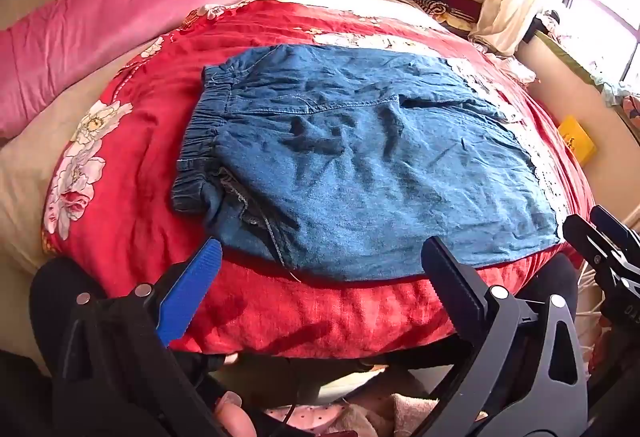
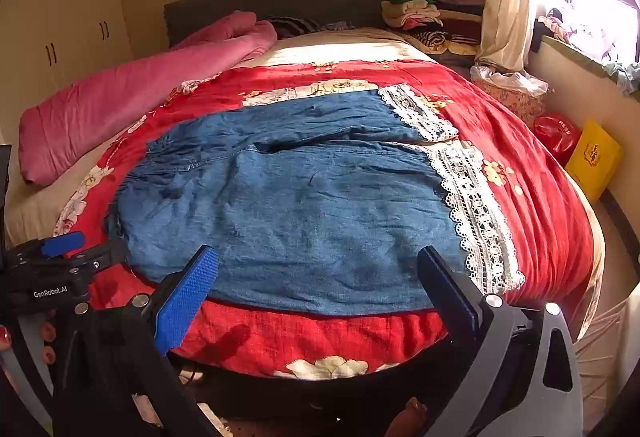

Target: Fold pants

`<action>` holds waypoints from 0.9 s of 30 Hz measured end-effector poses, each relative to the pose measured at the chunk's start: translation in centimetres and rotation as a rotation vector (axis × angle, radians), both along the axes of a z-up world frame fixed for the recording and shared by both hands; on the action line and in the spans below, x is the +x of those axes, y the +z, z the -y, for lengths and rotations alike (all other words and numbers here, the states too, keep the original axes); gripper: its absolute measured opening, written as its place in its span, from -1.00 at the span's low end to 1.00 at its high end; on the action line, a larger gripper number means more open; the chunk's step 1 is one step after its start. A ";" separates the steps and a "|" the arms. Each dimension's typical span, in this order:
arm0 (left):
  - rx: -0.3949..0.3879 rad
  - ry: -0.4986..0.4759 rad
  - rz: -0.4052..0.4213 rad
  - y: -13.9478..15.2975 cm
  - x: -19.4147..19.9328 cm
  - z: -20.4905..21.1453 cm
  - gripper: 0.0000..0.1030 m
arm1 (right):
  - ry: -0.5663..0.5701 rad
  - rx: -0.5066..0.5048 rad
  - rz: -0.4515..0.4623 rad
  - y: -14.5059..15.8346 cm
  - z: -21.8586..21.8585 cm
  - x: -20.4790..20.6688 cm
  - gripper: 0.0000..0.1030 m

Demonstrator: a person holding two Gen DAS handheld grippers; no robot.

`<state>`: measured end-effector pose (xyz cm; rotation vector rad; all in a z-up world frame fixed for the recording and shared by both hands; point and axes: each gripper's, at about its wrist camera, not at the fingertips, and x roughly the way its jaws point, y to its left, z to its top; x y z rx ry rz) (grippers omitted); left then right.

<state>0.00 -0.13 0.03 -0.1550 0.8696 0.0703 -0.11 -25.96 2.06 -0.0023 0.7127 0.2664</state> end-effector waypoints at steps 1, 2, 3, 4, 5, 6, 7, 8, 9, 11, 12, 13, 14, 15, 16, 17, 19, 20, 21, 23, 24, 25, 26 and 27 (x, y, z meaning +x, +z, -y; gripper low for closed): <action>0.002 -0.002 0.001 0.0 0.0 0.1 0.83 | 0.000 0.000 0.000 0.0 0.0 0.0 0.92; 0.003 -0.006 0.000 0.0 0.0 0.1 0.83 | 0.001 -0.003 0.002 0.0 0.0 0.0 0.92; 0.003 -0.008 -0.002 0.0 0.0 0.2 0.83 | 0.001 -0.006 0.006 -0.1 0.0 0.0 0.92; 0.003 -0.010 -0.002 0.0 0.0 0.3 0.83 | -0.001 -0.009 0.013 0.4 0.1 -0.2 0.92; 0.000 -0.013 -0.003 0.0 0.1 0.3 0.83 | -0.001 -0.012 0.014 0.4 0.1 -0.2 0.92; -0.001 -0.014 -0.004 0.0 0.1 0.3 0.83 | 0.001 -0.014 0.013 0.4 0.2 -0.1 0.92; 0.000 -0.014 -0.004 0.1 0.2 0.3 0.83 | -0.002 -0.019 0.023 0.5 0.0 -0.3 0.92; -0.001 -0.016 -0.004 0.1 0.2 0.3 0.83 | -0.004 -0.030 0.023 0.6 -0.2 -0.2 0.92; 0.010 -0.001 0.006 0.5 -0.1 0.4 0.83 | -0.002 -0.031 0.021 0.6 -0.1 -0.1 0.92; 0.007 0.002 0.009 0.3 -0.1 0.3 0.83 | -0.002 -0.031 0.017 0.6 0.1 0.3 0.92; 0.007 0.003 0.010 0.3 -0.1 0.3 0.83 | -0.006 -0.027 0.026 0.5 0.0 -0.3 0.92; 0.008 0.004 0.011 0.3 -0.1 0.3 0.83 | -0.005 -0.026 0.027 0.5 0.0 -0.3 0.92; 0.008 0.003 0.010 0.4 -0.1 0.3 0.83 | -0.004 -0.028 0.027 0.6 0.0 -0.3 0.92; 0.007 0.004 0.011 0.4 -0.1 0.4 0.83 | -0.002 -0.030 0.025 0.6 -0.1 -0.3 0.92; 0.004 0.004 0.012 0.4 -0.1 0.3 0.83 | -0.003 -0.031 0.025 0.6 -0.1 -0.3 0.92; 0.004 0.002 0.010 0.3 0.0 0.2 0.83 | -0.004 -0.030 0.025 0.5 0.0 -0.4 0.92; 0.006 0.003 0.010 0.3 0.0 0.2 0.83 | 0.000 -0.027 0.025 0.5 0.0 -0.5 0.92; 0.006 0.002 0.011 0.3 0.0 0.3 0.83 | 0.001 -0.027 0.024 0.5 0.0 -0.6 0.92; 0.006 0.001 0.010 0.3 0.0 0.2 0.83 | 0.000 -0.030 0.025 0.5 0.0 -0.6 0.92; 0.006 0.000 0.011 0.3 0.0 0.2 0.83 | 0.001 -0.029 0.026 0.5 0.0 -0.6 0.92; 0.007 -0.001 0.012 0.3 0.1 0.2 0.83 | 0.000 -0.031 0.027 0.6 0.0 -0.6 0.92; 0.007 0.000 0.012 0.4 0.1 0.2 0.83 | 0.001 -0.032 0.029 0.6 -0.1 -0.6 0.92; 0.004 -0.001 0.013 0.4 0.1 0.2 0.83 | 0.001 -0.031 0.027 0.6 0.0 -0.6 0.92; 0.003 -0.001 0.012 0.4 0.1 0.1 0.83 | -0.001 -0.032 0.027 0.6 0.0 -0.6 0.92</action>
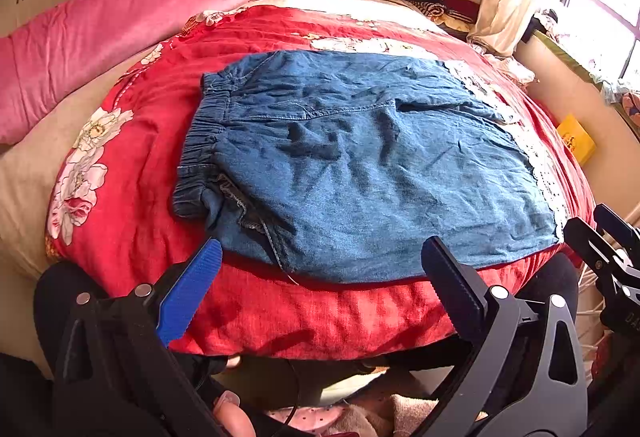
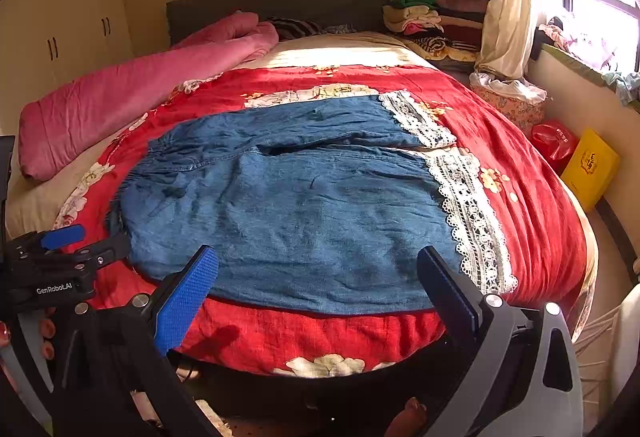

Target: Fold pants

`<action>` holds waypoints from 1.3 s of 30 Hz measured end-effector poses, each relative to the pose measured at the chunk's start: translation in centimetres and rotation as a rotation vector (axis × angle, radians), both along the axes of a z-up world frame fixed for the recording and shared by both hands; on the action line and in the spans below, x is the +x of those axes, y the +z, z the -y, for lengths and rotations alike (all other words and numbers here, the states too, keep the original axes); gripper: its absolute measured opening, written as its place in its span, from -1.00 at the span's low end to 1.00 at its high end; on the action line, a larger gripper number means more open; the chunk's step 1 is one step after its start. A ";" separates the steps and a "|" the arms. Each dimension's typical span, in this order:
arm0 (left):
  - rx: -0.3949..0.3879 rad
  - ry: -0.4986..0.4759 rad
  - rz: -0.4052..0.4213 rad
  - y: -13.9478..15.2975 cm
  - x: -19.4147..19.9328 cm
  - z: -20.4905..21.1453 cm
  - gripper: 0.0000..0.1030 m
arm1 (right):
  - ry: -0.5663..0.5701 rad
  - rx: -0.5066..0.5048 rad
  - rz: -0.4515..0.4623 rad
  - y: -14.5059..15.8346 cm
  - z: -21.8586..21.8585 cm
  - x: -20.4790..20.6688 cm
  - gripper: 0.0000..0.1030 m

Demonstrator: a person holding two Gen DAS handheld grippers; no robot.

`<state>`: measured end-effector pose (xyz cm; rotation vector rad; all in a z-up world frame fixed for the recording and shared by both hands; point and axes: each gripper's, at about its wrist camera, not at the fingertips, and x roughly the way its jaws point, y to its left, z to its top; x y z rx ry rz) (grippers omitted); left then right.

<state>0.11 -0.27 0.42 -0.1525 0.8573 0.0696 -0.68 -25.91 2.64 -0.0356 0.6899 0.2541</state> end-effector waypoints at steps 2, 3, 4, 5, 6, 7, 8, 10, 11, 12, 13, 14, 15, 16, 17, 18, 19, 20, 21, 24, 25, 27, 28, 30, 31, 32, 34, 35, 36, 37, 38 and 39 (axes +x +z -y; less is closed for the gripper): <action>0.002 0.001 0.002 0.0 -0.1 0.1 0.83 | 0.000 0.002 -0.004 0.0 0.0 0.0 0.92; 0.002 0.001 0.001 0.0 -0.1 0.1 0.83 | -0.001 0.002 -0.006 0.0 0.0 0.1 0.92; 0.001 0.000 0.003 0.0 -0.1 0.1 0.83 | -0.001 0.002 -0.006 0.0 0.0 0.1 0.92; 0.002 0.001 0.002 0.0 -0.1 0.1 0.83 | -0.001 0.003 -0.006 0.0 0.0 0.1 0.92; 0.002 0.000 0.002 0.1 -0.1 0.1 0.83 | -0.003 0.001 -0.006 0.0 0.0 0.1 0.92; 0.000 0.000 0.003 0.1 -0.1 0.1 0.83 | -0.003 0.000 -0.006 0.0 0.0 0.1 0.92; 0.001 0.000 0.005 0.1 -0.1 0.1 0.83 | -0.002 0.001 -0.006 0.0 0.0 0.1 0.92; 0.002 0.000 0.008 0.1 -0.1 0.0 0.83 | -0.003 -0.002 -0.006 0.0 0.0 0.1 0.92; 0.002 0.000 0.008 0.2 -0.1 0.0 0.83 | -0.002 -0.001 -0.007 0.0 0.0 0.1 0.92; 0.002 0.000 0.009 0.2 -0.1 0.0 0.83 | -0.003 -0.001 -0.008 -0.1 0.0 0.2 0.92; 0.003 0.000 0.011 0.2 -0.1 0.0 0.83 | -0.004 -0.002 -0.009 -0.1 0.0 0.2 0.92; 0.005 -0.001 0.011 0.2 -0.1 0.0 0.83 | -0.003 -0.001 -0.009 -0.1 0.1 0.2 0.92; 0.004 0.000 0.011 0.2 0.0 0.0 0.83 | -0.003 -0.002 -0.008 -0.1 0.1 0.2 0.92; 0.004 -0.001 0.010 0.2 0.0 0.0 0.83 | -0.003 -0.004 -0.007 -0.1 0.1 0.2 0.92; 0.004 0.000 0.011 0.2 0.0 0.0 0.83 | -0.003 -0.004 -0.008 -0.1 0.1 0.2 0.92; 0.004 0.000 0.011 0.2 -0.1 0.0 0.83 | -0.005 -0.005 -0.007 -0.1 0.1 0.2 0.92; 0.004 0.000 0.011 0.2 -0.1 0.0 0.83 | -0.004 -0.005 -0.006 -0.1 0.1 0.2 0.92; 0.004 0.000 0.012 0.2 0.0 0.0 0.83 | -0.004 -0.005 -0.007 -0.1 0.1 0.2 0.92; 0.006 0.001 0.013 0.3 -0.1 0.0 0.83 | -0.006 -0.007 -0.006 -0.1 0.1 0.2 0.92; 0.009 0.002 0.013 0.3 -0.1 0.0 0.83 | -0.005 -0.011 0.000 -0.1 0.0 0.1 0.92; 0.010 0.002 0.014 0.3 -0.1 0.0 0.83 | -0.004 -0.012 0.000 -0.1 0.0 0.1 0.92; 0.010 0.002 0.013 0.3 -0.1 0.0 0.83 | -0.005 -0.013 0.002 -0.1 0.0 0.1 0.92; 0.008 0.001 0.014 0.3 -0.1 0.0 0.83 | -0.004 -0.012 0.001 -0.1 0.0 0.1 0.92; 0.009 0.002 0.014 0.3 -0.1 -0.1 0.83 | -0.006 -0.015 0.000 -0.1 0.0 0.0 0.92; 0.008 0.001 0.015 0.3 -0.1 -0.2 0.83 | -0.005 -0.013 0.000 -0.1 0.0 0.0 0.92; 0.010 0.003 0.014 0.3 -0.1 -0.1 0.83 | -0.005 -0.014 0.000 -0.1 0.0 0.1 0.92; 0.012 0.005 0.015 0.3 -0.1 -0.1 0.83 | -0.004 -0.014 -0.001 -0.1 0.0 0.0 0.92; 0.014 0.006 0.015 0.4 -0.1 -0.1 0.83 | -0.006 -0.015 0.001 -0.1 0.0 0.0 0.92; 0.014 0.007 0.015 0.4 -0.1 -0.1 0.83 | -0.006 -0.016 0.002 -0.1 -0.1 0.1 0.92; 0.012 0.006 0.016 0.4 -0.1 -0.2 0.83 | -0.005 -0.015 0.000 -0.1 -0.1 0.1 0.92; 0.012 0.006 0.018 0.4 -0.1 -0.2 0.83 | -0.006 -0.017 0.000 -0.1 -0.1 0.1 0.92; 0.014 0.006 0.019 0.5 -0.2 -0.2 0.83 | -0.005 -0.018 0.000 -0.1 -0.1 0.1 0.92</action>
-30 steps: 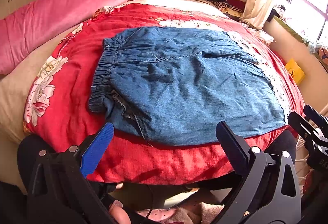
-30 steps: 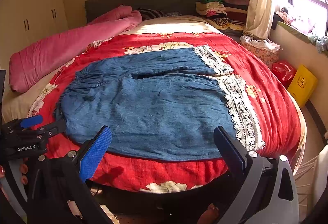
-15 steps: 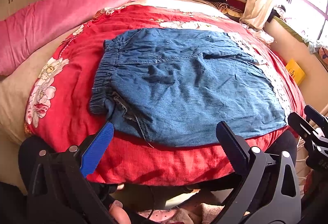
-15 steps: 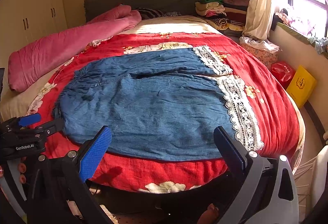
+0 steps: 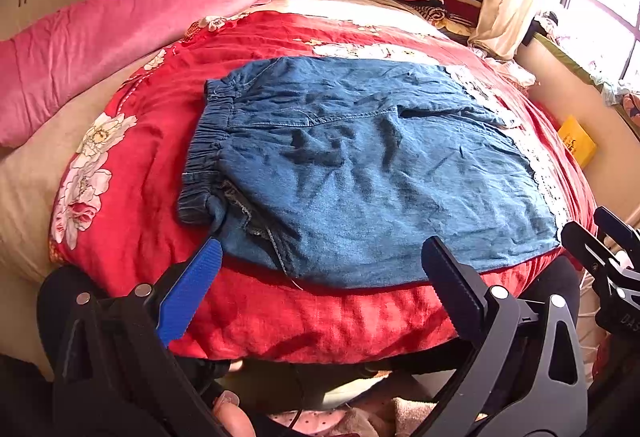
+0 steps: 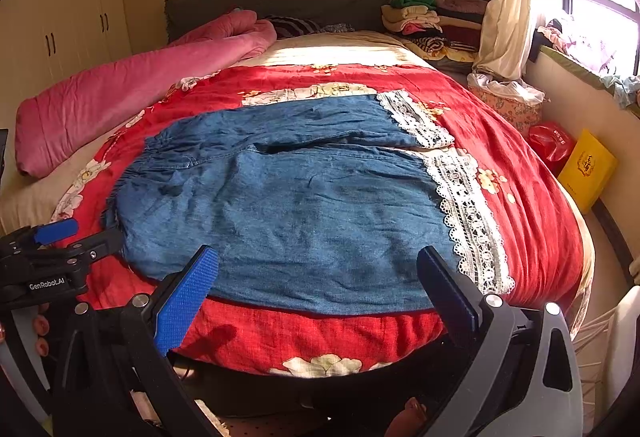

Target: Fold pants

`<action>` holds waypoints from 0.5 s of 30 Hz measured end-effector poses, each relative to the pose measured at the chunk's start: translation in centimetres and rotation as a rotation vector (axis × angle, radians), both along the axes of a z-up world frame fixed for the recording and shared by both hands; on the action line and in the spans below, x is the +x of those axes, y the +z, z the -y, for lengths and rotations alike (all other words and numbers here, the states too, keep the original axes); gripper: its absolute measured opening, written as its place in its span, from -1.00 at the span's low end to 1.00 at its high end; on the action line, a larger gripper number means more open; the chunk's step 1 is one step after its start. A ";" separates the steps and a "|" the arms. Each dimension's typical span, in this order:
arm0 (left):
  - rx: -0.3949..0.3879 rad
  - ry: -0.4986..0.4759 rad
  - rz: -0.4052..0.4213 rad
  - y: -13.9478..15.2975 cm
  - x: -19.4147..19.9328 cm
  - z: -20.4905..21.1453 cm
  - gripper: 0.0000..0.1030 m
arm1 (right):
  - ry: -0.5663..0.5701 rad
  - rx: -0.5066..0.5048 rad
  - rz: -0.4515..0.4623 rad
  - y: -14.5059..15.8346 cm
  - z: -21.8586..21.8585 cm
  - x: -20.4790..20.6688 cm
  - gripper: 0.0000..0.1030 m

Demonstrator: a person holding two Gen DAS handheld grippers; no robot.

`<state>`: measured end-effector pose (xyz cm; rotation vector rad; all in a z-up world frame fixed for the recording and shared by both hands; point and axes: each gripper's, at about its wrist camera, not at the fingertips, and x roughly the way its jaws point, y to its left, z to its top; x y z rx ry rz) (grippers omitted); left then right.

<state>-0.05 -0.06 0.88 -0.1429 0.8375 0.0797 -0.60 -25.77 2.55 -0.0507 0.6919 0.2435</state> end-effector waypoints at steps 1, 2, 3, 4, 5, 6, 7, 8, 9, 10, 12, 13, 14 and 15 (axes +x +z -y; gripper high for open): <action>0.000 0.000 0.000 0.0 0.0 0.0 0.83 | 0.002 0.001 -0.002 0.0 0.0 0.0 0.92; 0.000 -0.001 0.000 0.0 0.0 0.0 0.83 | 0.002 0.000 -0.004 0.0 0.0 0.0 0.92; 0.002 0.002 0.000 0.0 0.0 0.0 0.83 | 0.002 -0.001 -0.004 -0.1 -0.1 0.1 0.92; 0.001 0.004 0.000 0.0 0.0 -0.1 0.83 | 0.004 0.001 -0.005 -0.1 -0.1 0.1 0.92; -0.001 0.005 0.001 0.0 0.0 -0.1 0.83 | 0.007 0.002 -0.007 -0.1 -0.1 0.1 0.92; -0.003 0.007 0.001 0.0 0.0 -0.1 0.83 | 0.011 0.002 -0.007 -0.2 -0.2 0.2 0.92; -0.003 0.010 0.001 0.0 0.0 -0.2 0.83 | 0.015 0.002 -0.010 -0.2 -0.2 0.3 0.92; -0.004 0.011 0.001 -0.1 0.0 -0.2 0.83 | 0.015 0.000 -0.012 -0.3 -0.3 0.4 0.92; -0.006 0.011 0.001 -0.1 0.1 -0.2 0.83 | 0.017 0.000 -0.015 -0.3 -0.4 0.5 0.92; -0.007 0.013 0.000 -0.2 0.1 -0.3 0.83 | 0.019 0.001 -0.019 -0.4 -0.4 0.6 0.92; -0.010 0.014 -0.002 -0.3 0.2 -0.4 0.83 | 0.021 0.000 -0.026 -0.6 -0.5 0.9 0.92; -0.012 0.014 -0.003 -0.4 0.3 -0.5 0.83 | 0.023 -0.002 -0.030 -0.7 -0.6 1.0 0.92; -0.014 0.015 -0.004 -0.4 0.3 -0.6 0.83 | 0.024 -0.002 -0.033 -0.8 -0.7 1.2 0.92; -0.018 0.016 -0.005 -0.5 0.4 -0.7 0.83 | 0.025 -0.001 -0.036 -0.8 -0.7 1.4 0.92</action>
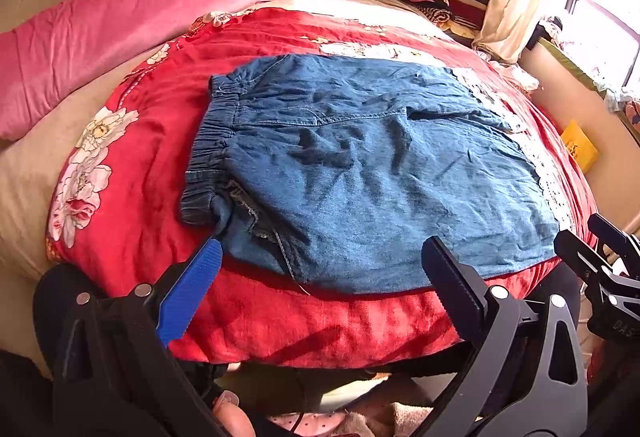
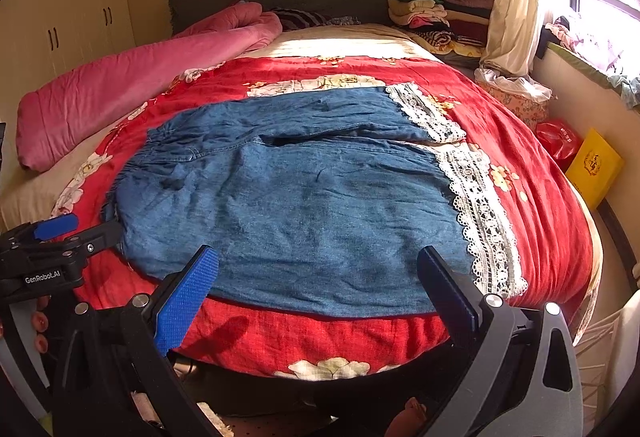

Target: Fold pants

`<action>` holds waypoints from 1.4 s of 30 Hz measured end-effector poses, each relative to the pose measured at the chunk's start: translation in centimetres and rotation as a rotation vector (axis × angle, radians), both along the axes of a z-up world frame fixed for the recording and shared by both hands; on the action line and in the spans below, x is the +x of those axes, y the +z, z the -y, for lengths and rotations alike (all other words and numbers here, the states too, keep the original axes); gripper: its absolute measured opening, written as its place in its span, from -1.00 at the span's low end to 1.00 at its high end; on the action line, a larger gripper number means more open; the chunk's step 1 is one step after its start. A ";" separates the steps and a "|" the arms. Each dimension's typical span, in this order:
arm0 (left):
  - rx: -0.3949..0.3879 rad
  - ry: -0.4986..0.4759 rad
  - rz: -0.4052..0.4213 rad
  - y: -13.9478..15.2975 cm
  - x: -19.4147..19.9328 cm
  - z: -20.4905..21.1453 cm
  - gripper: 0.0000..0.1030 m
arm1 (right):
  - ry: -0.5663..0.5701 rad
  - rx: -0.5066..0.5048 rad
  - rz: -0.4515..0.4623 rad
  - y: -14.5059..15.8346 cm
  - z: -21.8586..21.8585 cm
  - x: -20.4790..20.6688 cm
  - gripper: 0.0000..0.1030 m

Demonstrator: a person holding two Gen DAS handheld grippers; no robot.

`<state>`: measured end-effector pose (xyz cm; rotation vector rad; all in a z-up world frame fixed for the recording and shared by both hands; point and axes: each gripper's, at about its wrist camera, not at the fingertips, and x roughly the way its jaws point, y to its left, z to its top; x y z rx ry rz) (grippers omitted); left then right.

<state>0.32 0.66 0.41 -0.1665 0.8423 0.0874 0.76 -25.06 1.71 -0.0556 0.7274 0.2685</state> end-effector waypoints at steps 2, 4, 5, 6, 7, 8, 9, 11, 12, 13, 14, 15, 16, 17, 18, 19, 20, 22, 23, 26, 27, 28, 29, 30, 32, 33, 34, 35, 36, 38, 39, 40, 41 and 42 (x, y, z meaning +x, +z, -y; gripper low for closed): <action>-0.009 0.002 -0.001 -0.1 0.2 -0.2 0.83 | 0.004 -0.001 -0.004 -0.1 -0.1 0.3 0.92; -0.019 0.003 0.000 -0.2 0.3 -0.5 0.83 | 0.009 0.001 -0.003 -0.1 -0.3 0.7 0.92; -0.021 0.003 0.000 -0.3 0.4 -0.6 0.83 | 0.015 0.000 -0.003 -0.2 -0.4 0.9 0.92; -0.018 0.002 -0.001 -0.3 0.6 -0.8 0.83 | 0.019 -0.002 -0.005 -0.2 -0.5 1.1 0.92; -0.014 0.002 -0.003 -0.4 0.7 -0.9 0.83 | 0.020 -0.006 -0.007 -0.3 -0.7 1.5 0.92; -0.017 0.004 -0.006 -0.5 0.9 -1.2 0.83 | 0.024 -0.006 -0.011 -0.3 -0.8 1.8 0.92; -0.024 0.006 -0.011 -0.6 1.1 -1.4 0.83 | 0.028 -0.004 -0.016 -0.3 -0.9 2.2 0.92; -0.042 -0.002 -0.022 -0.8 1.5 -1.9 0.83 | 0.037 0.000 -0.026 -0.4 -1.3 3.1 0.92; -0.045 -0.002 -0.026 -0.9 1.8 -2.1 0.83 | 0.042 0.005 -0.033 -0.4 -1.5 3.6 0.92; -0.046 0.004 -0.026 -0.9 2.1 -2.4 0.83 | 0.049 0.009 -0.039 -0.4 -1.7 4.2 0.92; -0.051 0.005 -0.024 -0.9 2.5 -2.8 0.83 | 0.057 0.012 -0.046 -0.4 -1.9 4.8 0.92; -0.055 0.009 -0.026 -0.9 2.9 -3.2 0.83 | 0.066 0.018 -0.058 -0.3 -2.2 5.6 0.92; -0.060 0.020 -0.027 -0.9 3.4 -3.8 0.83 | 0.075 0.021 -0.064 -0.2 -2.5 6.3 0.92; -0.065 0.030 -0.026 -0.8 4.0 -4.4 0.83 | 0.084 0.021 -0.061 0.0 -2.8 7.0 0.92; -0.067 0.039 -0.024 -0.8 4.5 -5.0 0.83 | 0.095 0.025 -0.065 0.2 -3.1 7.7 0.92; -0.065 0.056 -0.022 -0.7 5.2 -5.8 0.83 | 0.106 0.034 -0.074 0.4 -3.5 8.6 0.92; -0.068 0.070 -0.022 -0.7 5.8 -6.6 0.83 | 0.117 0.050 -0.085 0.6 -3.7 9.3 0.92; -0.076 0.089 -0.029 -0.7 7.2 -8.3 0.83 | 0.139 0.073 -0.109 0.9 -4.4 10.9 0.92; -0.080 0.087 -0.031 -0.7 7.9 -9.1 0.83 | 0.155 0.070 -0.108 1.1 -4.8 11.6 0.92; -0.071 0.113 -0.026 -0.4 9.9 -11.4 0.83 | 0.213 0.077 -0.136 1.4 -6.1 13.7 0.92; -0.068 0.121 -0.016 -0.3 10.6 -12.2 0.83 | 0.227 0.091 -0.152 1.4 -6.4 14.5 0.92; -0.065 0.132 -0.006 -0.2 11.4 -12.9 0.83 | 0.230 0.095 -0.167 1.4 -6.7 15.4 0.92; -0.070 0.135 -0.006 -0.2 12.2 -13.6 0.83 | 0.241 0.098 -0.172 1.5 -7.1 16.1 0.92; -0.076 0.129 -0.010 -0.3 13.1 -14.2 0.83 | 0.257 0.093 -0.170 1.5 -7.5 16.8 0.92; -0.057 0.112 -0.037 -0.7 15.0 -14.8 0.83 | 0.274 0.057 -0.177 1.4 -8.5 18.3 0.92; -0.047 0.090 -0.046 -1.0 15.8 -14.9 0.83 | 0.296 0.044 -0.188 1.2 -9.0 19.1 0.92; -0.033 0.072 -0.056 -1.3 16.8 -14.9 0.83 | 0.291 0.022 -0.194 1.1 -9.4 19.8 0.92; -0.021 0.058 -0.066 -1.5 17.6 -15.0 0.83 | 0.291 0.009 -0.195 0.9 -9.8 20.4 0.92; -0.012 0.048 -0.077 -1.8 18.3 -15.0 0.83 | 0.308 0.004 -0.196 0.8 -10.2 21.0 0.92; 0.000 0.021 -0.082 -2.4 20.0 -15.1 0.81 | 0.318 -0.020 -0.191 0.7 -11.0 22.0 0.92; 0.008 0.020 -0.085 -2.6 20.5 -15.2 0.76 | 0.327 -0.027 -0.188 0.6 -11.4 22.5 0.92; 0.019 0.010 -0.091 -3.0 21.2 -15.3 0.73 | 0.330 -0.031 -0.185 0.5 -11.7 23.1 0.92; 0.026 -0.001 -0.100 -3.4 21.9 -15.4 0.72 | 0.335 -0.034 -0.185 0.4 -12.0 23.6 0.92; 0.031 -0.004 -0.112 -3.9 22.3 -15.6 0.68 | 0.344 -0.036 -0.189 0.2 -12.4 24.2 0.92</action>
